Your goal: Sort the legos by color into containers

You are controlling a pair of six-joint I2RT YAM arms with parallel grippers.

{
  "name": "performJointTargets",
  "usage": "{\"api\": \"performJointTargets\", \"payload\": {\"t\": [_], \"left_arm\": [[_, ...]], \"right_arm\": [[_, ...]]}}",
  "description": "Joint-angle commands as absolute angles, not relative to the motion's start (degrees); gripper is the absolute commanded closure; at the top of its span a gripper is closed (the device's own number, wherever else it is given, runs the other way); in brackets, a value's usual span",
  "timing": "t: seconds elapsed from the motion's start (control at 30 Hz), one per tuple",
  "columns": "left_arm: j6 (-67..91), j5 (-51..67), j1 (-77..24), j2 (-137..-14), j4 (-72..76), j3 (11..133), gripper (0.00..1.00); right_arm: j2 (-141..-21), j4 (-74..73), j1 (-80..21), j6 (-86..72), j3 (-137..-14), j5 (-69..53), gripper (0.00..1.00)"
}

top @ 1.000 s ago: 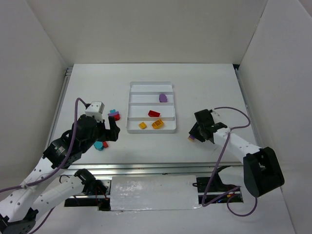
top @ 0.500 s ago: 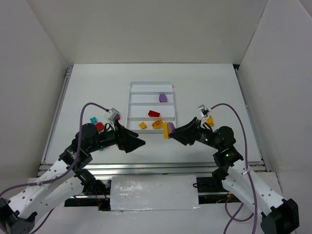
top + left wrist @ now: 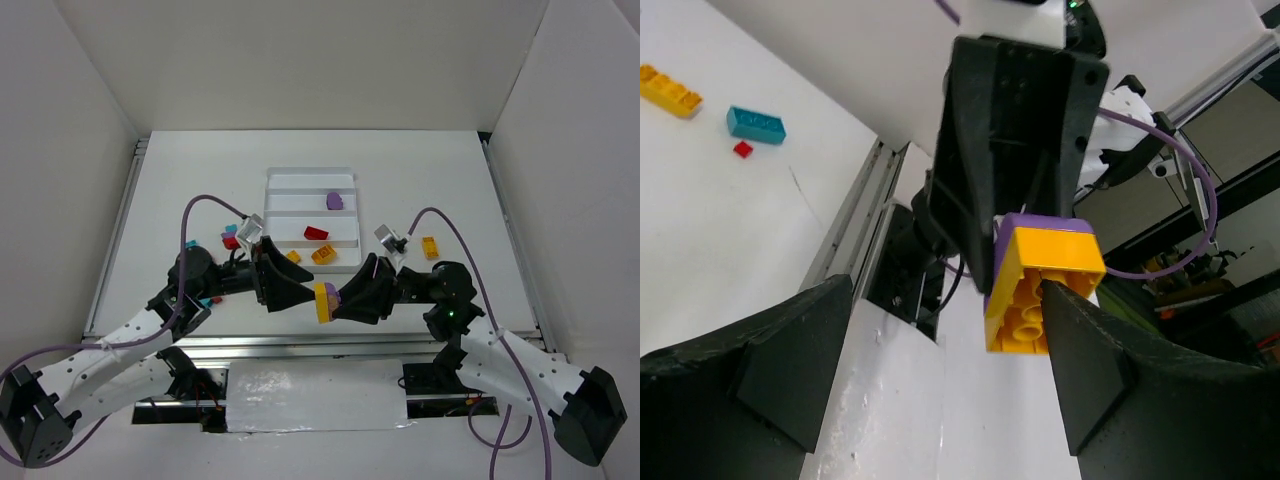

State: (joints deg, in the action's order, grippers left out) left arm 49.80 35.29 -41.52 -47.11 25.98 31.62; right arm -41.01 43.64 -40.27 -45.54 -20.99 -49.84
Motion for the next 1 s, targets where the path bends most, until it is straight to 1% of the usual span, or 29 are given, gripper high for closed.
{"api": "performJointTargets", "payload": {"t": [0.0,0.1,0.3,0.47,0.6,0.7,0.83,0.97], "left_arm": [[50.19,37.61,-43.06,-47.72,34.71,33.75,0.11],[49.66,37.88,-43.86,-47.64,35.24,33.31,0.12],[47.02,35.6,-43.95,-45.09,31.47,32.43,0.12],[42.99,31.21,-43.95,-42.98,23.39,33.83,0.11],[40.52,26.2,-43.95,-40.79,17.32,35.5,0.07],[39.03,28.02,-43.95,-39.99,17.48,35.86,0.06],[40.08,32.77,-44.03,-40.69,22.84,34.98,0.07],[41.22,34.8,-44.03,-43.67,26.8,34.89,0.09]], "right_arm": [[-43.15,46.58,-41.4,-43.95,-23.99,-47.55,1.0],[-43.42,46.58,-41.4,-43.95,-23.82,-45.27,1.0],[-40.88,43.69,-41.39,-42.63,-22.94,-40.0,1.0],[-39.2,40.52,-41.4,-41.13,-22.06,-35.86,1.0],[-38.59,38.24,-41.4,-40.26,-22.15,-35.07,1.0],[-39.2,37.53,-41.4,-39.73,-22.41,-35.07,1.0],[-42.71,39.81,-41.4,-40.95,-24.16,-40.6,1.0],[-46.75,43.24,-42.1,-42.1,-25.13,-44.56,1.0]]}}
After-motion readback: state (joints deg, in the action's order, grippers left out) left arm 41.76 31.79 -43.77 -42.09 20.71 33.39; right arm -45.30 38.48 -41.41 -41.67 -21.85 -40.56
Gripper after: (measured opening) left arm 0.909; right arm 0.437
